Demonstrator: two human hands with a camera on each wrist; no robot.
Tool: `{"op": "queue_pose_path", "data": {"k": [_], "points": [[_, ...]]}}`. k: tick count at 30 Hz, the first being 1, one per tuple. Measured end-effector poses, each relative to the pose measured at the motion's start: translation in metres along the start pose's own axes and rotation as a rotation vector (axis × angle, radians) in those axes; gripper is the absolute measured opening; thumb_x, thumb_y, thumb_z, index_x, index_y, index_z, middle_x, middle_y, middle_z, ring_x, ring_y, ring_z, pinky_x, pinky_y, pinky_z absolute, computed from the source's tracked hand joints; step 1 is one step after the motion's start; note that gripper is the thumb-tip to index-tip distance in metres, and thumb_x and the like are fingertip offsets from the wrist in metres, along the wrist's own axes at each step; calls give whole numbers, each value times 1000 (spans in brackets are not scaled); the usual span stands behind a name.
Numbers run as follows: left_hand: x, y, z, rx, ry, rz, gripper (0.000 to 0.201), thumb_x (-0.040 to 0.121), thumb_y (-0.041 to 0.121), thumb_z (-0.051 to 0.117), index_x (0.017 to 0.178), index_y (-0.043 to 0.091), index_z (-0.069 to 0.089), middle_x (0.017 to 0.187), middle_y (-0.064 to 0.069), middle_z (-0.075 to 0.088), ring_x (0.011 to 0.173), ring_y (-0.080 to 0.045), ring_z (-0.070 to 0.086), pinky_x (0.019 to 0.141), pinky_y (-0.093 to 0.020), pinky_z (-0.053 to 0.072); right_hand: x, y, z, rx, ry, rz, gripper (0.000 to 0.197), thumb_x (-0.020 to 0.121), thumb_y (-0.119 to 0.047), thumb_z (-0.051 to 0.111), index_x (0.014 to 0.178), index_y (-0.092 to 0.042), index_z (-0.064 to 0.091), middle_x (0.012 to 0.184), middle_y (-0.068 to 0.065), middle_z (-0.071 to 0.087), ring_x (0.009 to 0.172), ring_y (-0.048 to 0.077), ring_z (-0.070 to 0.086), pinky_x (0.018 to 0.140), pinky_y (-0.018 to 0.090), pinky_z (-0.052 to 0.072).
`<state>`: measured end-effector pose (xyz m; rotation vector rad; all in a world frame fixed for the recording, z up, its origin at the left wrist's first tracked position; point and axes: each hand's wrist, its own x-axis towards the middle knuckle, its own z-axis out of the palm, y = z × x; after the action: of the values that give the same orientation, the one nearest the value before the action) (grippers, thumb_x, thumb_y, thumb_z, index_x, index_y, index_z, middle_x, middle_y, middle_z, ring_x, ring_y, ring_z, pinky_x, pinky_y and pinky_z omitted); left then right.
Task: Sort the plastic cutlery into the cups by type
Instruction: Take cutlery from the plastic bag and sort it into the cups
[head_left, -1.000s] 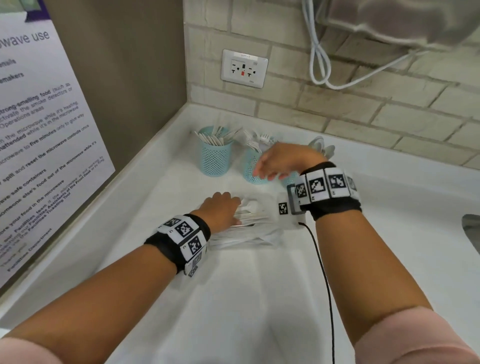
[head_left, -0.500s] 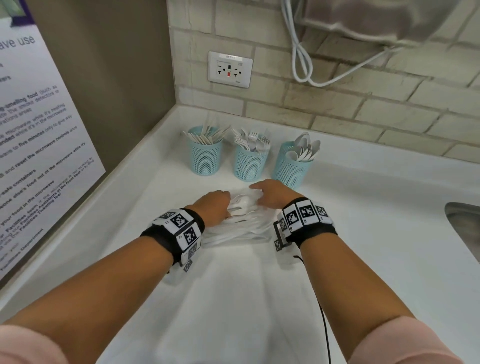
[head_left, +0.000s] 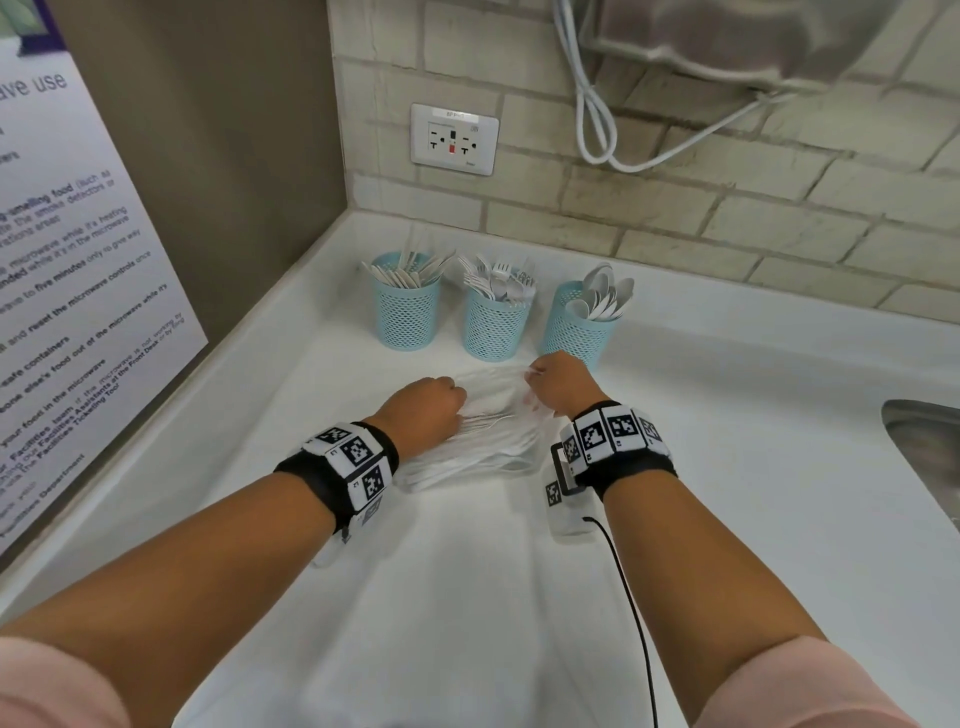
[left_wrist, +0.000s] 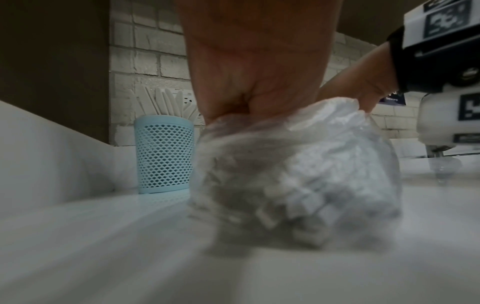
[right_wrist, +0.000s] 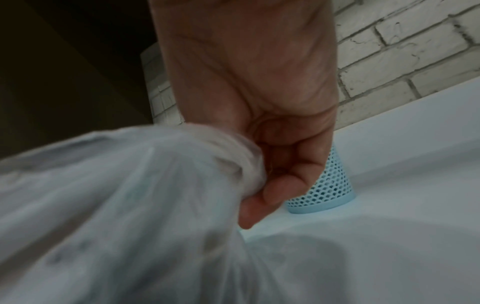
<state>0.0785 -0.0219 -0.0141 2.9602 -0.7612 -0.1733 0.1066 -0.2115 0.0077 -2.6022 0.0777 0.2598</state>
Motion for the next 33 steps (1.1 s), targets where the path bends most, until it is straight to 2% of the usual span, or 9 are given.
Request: {"op": "queue_pose_path", "data": {"k": [2, 5, 9, 13, 18, 22, 26, 29, 33], "points": [[0, -1, 0, 7, 13, 1, 23, 95, 16, 42, 105, 1, 55, 105, -15, 58, 94, -31, 57, 74, -34, 42, -2, -1, -2, 3, -12, 11, 27, 96, -14, 42, 99, 1, 65, 106, 14, 67, 96, 32, 64, 69, 34, 55], [-1, -2, 4, -39, 18, 42, 23, 94, 21, 48, 112, 7, 53, 111, -10, 53, 101, -27, 54, 78, -35, 45, -5, -2, -2, 27, -25, 20, 29, 97, -14, 41, 105, 1, 64, 108, 16, 65, 87, 32, 65, 58, 30, 53], [-1, -4, 7, 19, -12, 67, 31, 96, 33, 47, 119, 11, 52, 120, -8, 45, 110, -26, 45, 80, -37, 43, -8, -4, -3, 33, -41, 21, 32, 98, -15, 39, 116, 0, 61, 115, 16, 62, 94, 34, 66, 63, 32, 55], [-2, -3, 7, 125, -81, 46, 37, 99, 38, 40, 127, 15, 49, 126, -7, 39, 115, -25, 38, 81, -36, 37, -9, -4, -3, 39, -57, 23, 32, 97, -12, 38, 111, 3, 62, 110, 18, 62, 94, 33, 64, 75, 40, 58], [1, 3, 2, 120, -90, -3, 35, 97, 33, 44, 125, 12, 51, 126, -9, 40, 118, -27, 37, 88, -40, 38, -9, -5, -3, 72, -52, 32, 31, 96, -12, 38, 107, 3, 63, 106, 17, 62, 83, 29, 62, 62, 32, 55], [2, 5, 0, 143, -67, -10, 34, 96, 30, 45, 119, 7, 53, 126, -9, 41, 116, -26, 38, 83, -37, 38, -8, -4, -4, 98, -65, 54, 29, 95, -13, 39, 106, 0, 63, 105, 14, 67, 90, 32, 66, 61, 31, 55], [2, -1, 2, 2, -52, 10, 32, 96, 31, 45, 121, 11, 52, 126, -6, 40, 115, -24, 37, 86, -37, 37, -9, 0, -7, 133, -77, 94, 28, 92, -10, 43, 108, -6, 65, 100, 8, 68, 88, 29, 65, 58, 27, 53], [2, -3, -1, -183, -70, -37, 30, 97, 30, 46, 119, 11, 54, 117, -6, 47, 110, -25, 44, 87, -37, 40, -7, 2, -7, 127, -90, 117, 28, 89, -7, 49, 113, -6, 64, 101, 7, 63, 87, 30, 65, 65, 31, 56], [0, -5, -7, -356, -48, -100, 20, 98, 26, 45, 99, 7, 51, 89, -4, 50, 80, -21, 49, 69, -29, 35, -7, 3, -6, 128, -98, 128, 27, 88, -7, 52, 112, -5, 64, 100, 10, 65, 81, 30, 65, 69, 32, 55]]}}
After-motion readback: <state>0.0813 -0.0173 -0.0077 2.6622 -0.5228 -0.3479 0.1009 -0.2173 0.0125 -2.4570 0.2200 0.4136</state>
